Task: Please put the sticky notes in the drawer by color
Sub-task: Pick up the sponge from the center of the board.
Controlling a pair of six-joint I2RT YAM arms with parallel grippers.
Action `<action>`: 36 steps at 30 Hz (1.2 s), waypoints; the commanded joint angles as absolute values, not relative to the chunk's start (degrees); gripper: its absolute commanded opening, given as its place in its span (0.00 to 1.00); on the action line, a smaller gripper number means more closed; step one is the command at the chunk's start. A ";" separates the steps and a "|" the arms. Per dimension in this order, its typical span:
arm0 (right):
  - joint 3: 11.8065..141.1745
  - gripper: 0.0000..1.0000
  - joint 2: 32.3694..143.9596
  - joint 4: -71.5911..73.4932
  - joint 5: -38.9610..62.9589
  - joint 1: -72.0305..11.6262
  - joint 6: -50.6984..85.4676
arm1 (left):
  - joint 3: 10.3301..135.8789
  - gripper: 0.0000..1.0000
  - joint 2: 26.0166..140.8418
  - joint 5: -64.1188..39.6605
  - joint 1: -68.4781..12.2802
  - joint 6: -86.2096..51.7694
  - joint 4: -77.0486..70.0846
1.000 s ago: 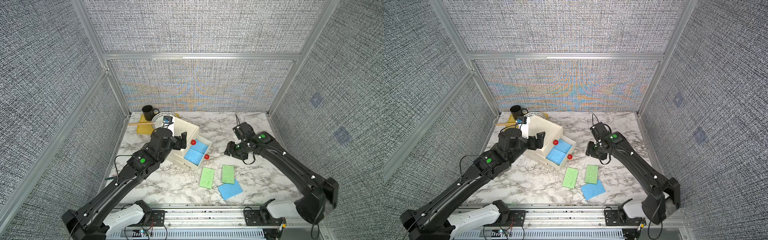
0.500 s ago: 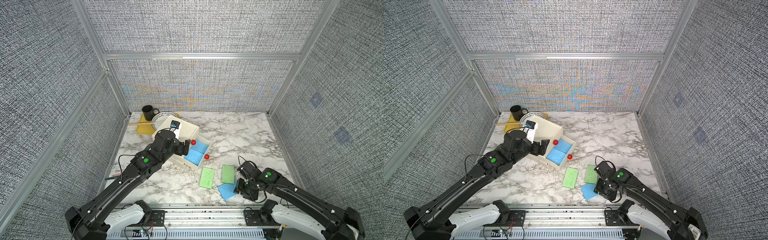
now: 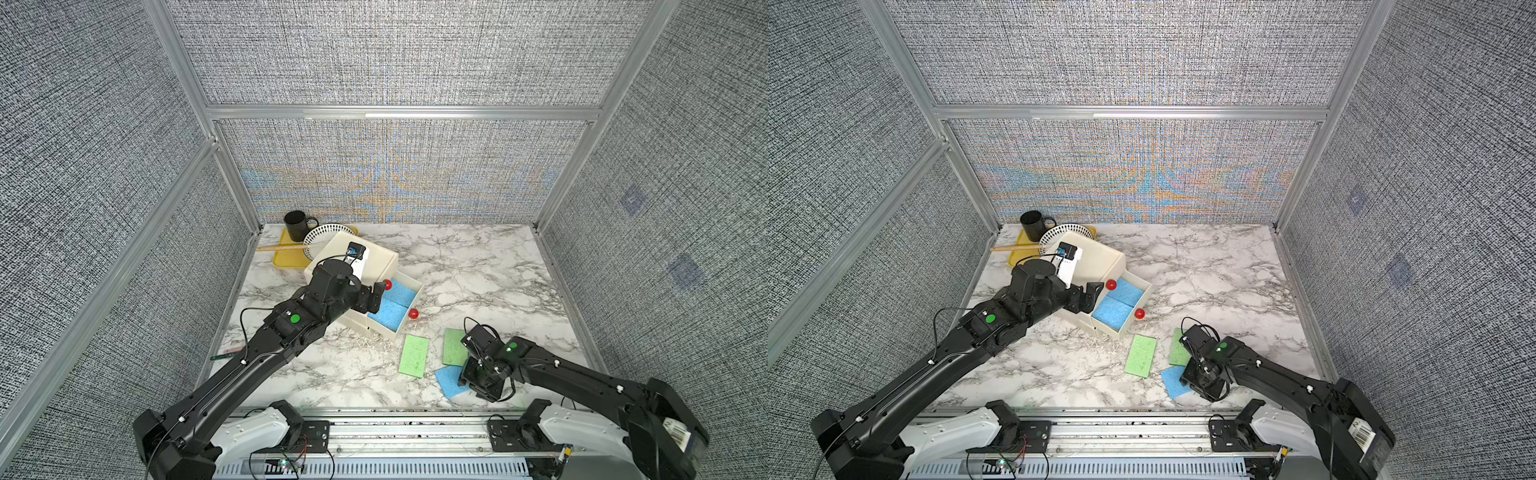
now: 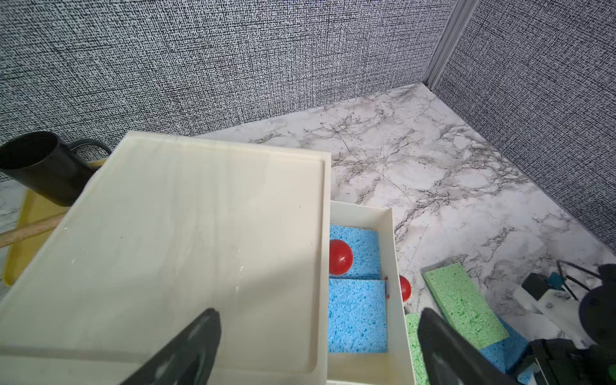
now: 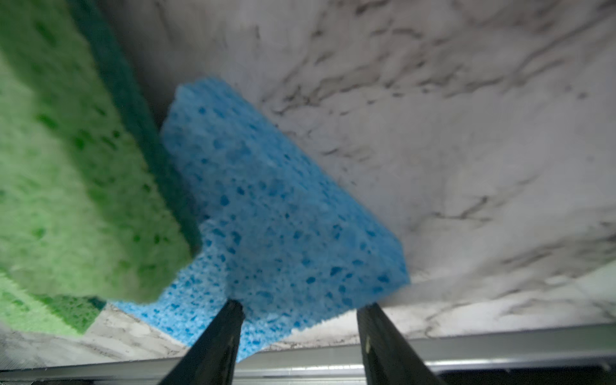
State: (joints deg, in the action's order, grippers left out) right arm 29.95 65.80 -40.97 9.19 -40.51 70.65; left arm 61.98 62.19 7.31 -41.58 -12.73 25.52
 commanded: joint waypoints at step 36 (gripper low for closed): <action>75.57 0.00 81.60 -74.38 -16.01 -31.77 36.53 | 70.82 1.00 66.12 -8.33 -41.57 -14.48 31.05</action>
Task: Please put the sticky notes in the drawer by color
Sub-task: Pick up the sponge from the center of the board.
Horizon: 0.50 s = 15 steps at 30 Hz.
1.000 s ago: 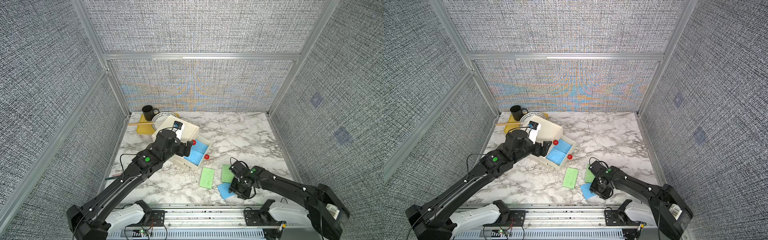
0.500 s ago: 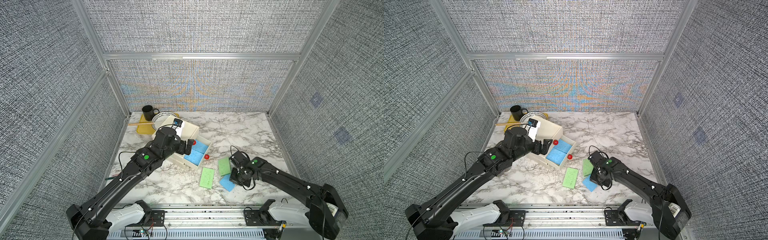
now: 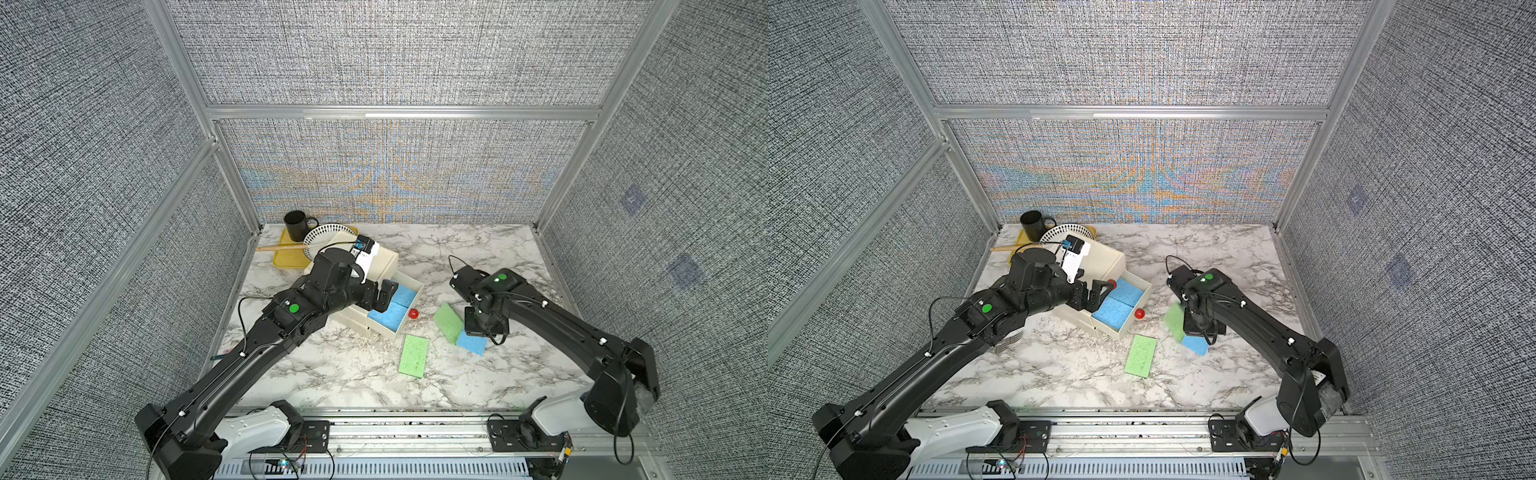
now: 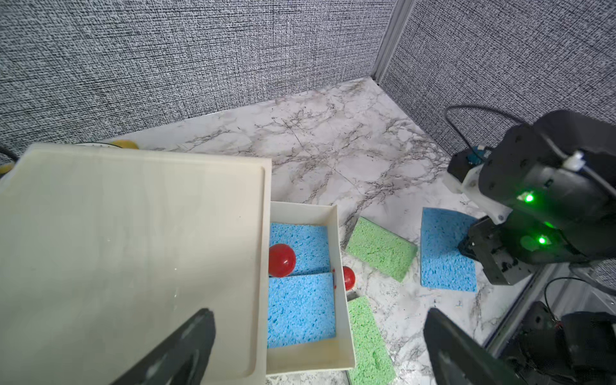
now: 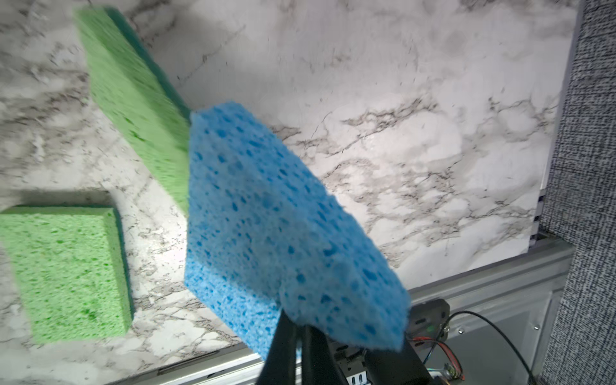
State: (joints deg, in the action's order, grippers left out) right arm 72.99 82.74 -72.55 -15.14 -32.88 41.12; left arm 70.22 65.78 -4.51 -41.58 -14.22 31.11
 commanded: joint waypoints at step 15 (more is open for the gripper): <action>87.80 0.00 76.32 -54.56 13.88 -31.44 17.20 | 73.86 1.00 72.16 -26.93 -41.48 -23.96 20.24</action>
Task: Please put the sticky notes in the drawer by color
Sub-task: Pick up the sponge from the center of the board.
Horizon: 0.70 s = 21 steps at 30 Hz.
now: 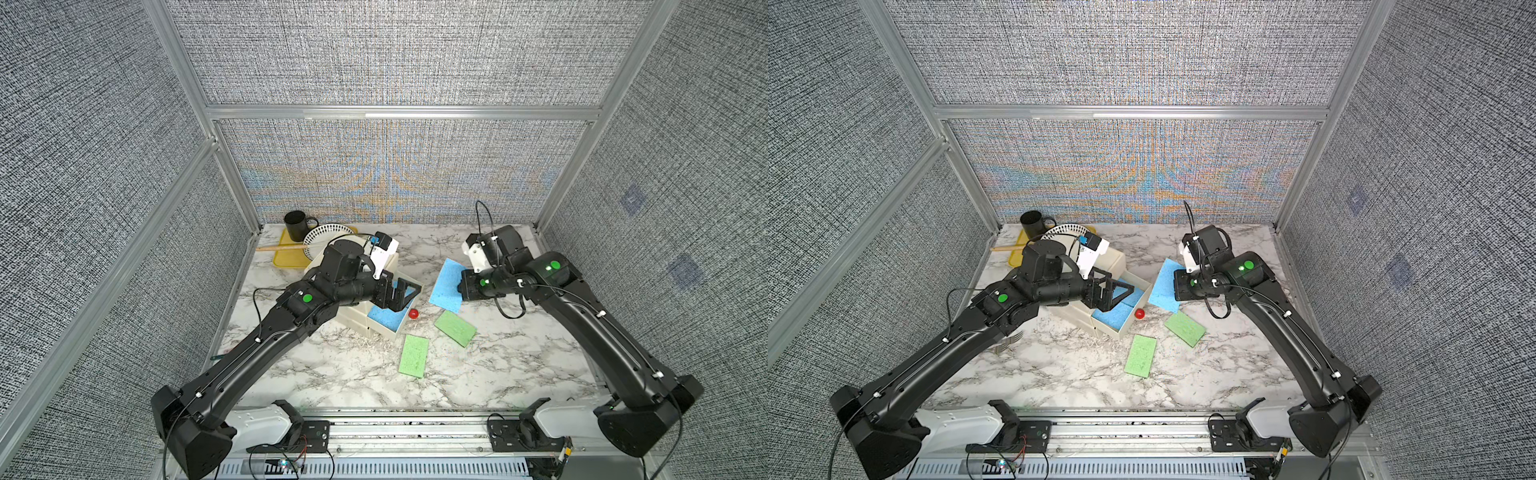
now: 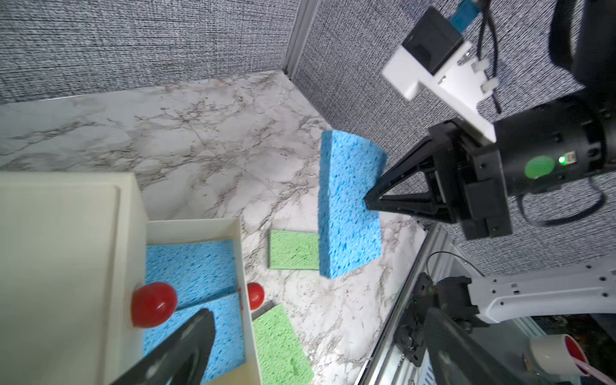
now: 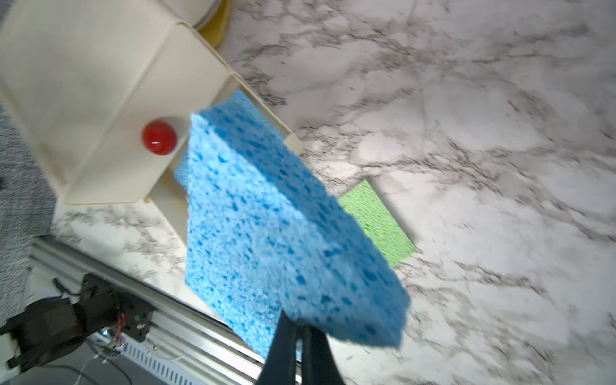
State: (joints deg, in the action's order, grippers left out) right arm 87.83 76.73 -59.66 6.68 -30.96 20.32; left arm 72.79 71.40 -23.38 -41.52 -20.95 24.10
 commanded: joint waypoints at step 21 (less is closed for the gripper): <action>91.74 0.42 76.86 -51.61 9.88 -39.14 17.35 | 79.91 0.02 79.35 -33.11 -41.48 -25.28 22.12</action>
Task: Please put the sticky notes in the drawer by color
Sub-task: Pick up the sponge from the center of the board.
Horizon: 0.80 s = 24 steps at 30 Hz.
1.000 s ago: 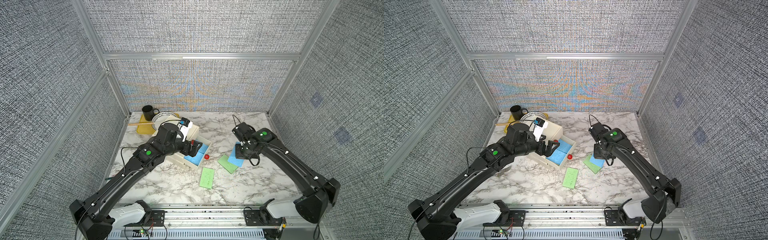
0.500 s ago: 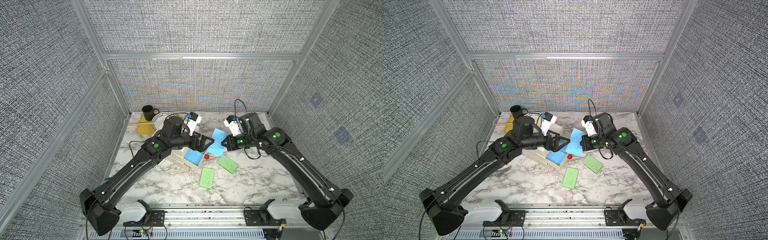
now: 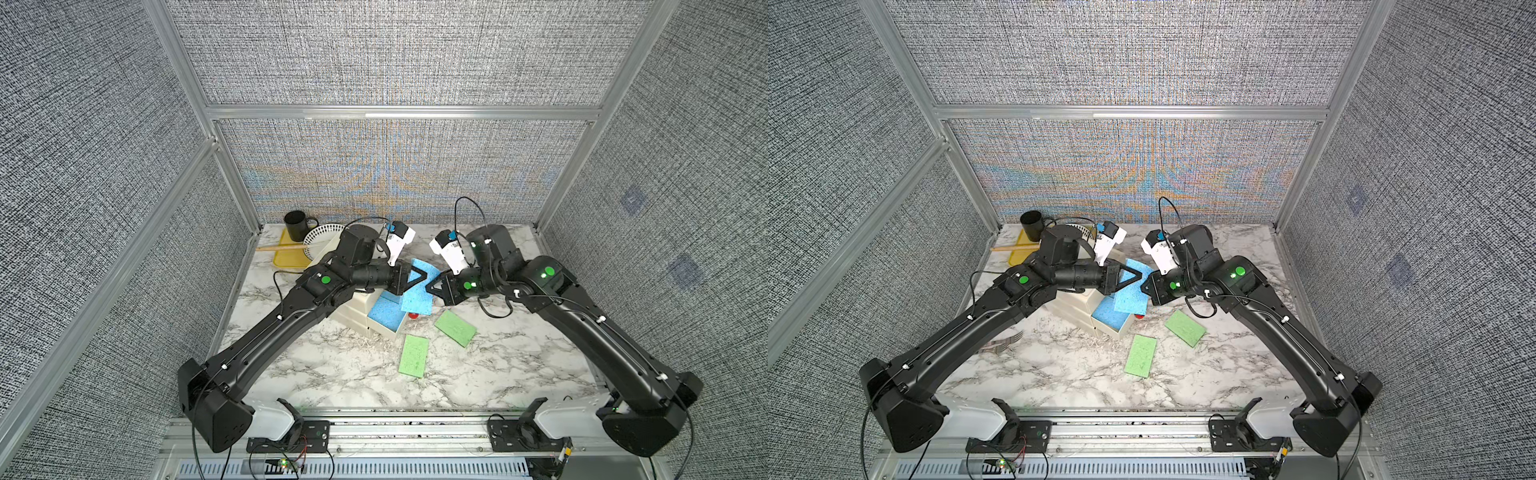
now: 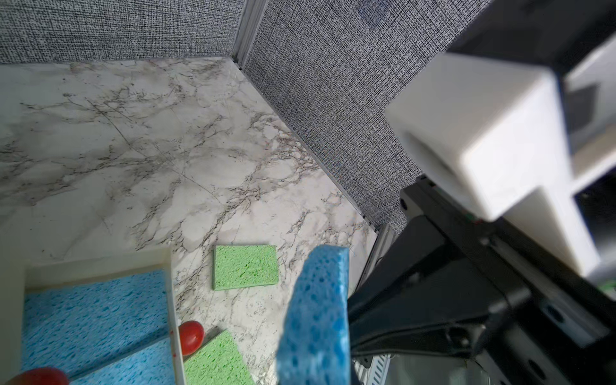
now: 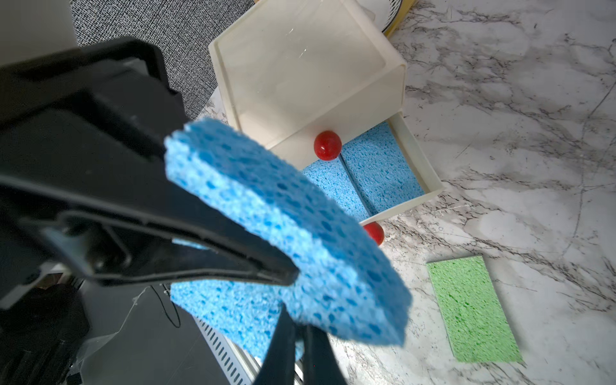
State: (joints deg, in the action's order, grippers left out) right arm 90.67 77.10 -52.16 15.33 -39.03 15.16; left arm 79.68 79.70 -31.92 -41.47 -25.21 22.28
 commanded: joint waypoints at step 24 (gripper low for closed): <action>77.33 0.66 73.63 -7.75 35.06 -31.03 51.72 | 43.03 0.01 53.96 15.73 -41.48 -64.23 -29.21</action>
State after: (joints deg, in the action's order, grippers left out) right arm 77.60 73.14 -19.35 30.52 -29.89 46.61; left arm 44.29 54.28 12.27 -41.47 -59.57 -21.63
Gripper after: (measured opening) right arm 0.662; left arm 0.073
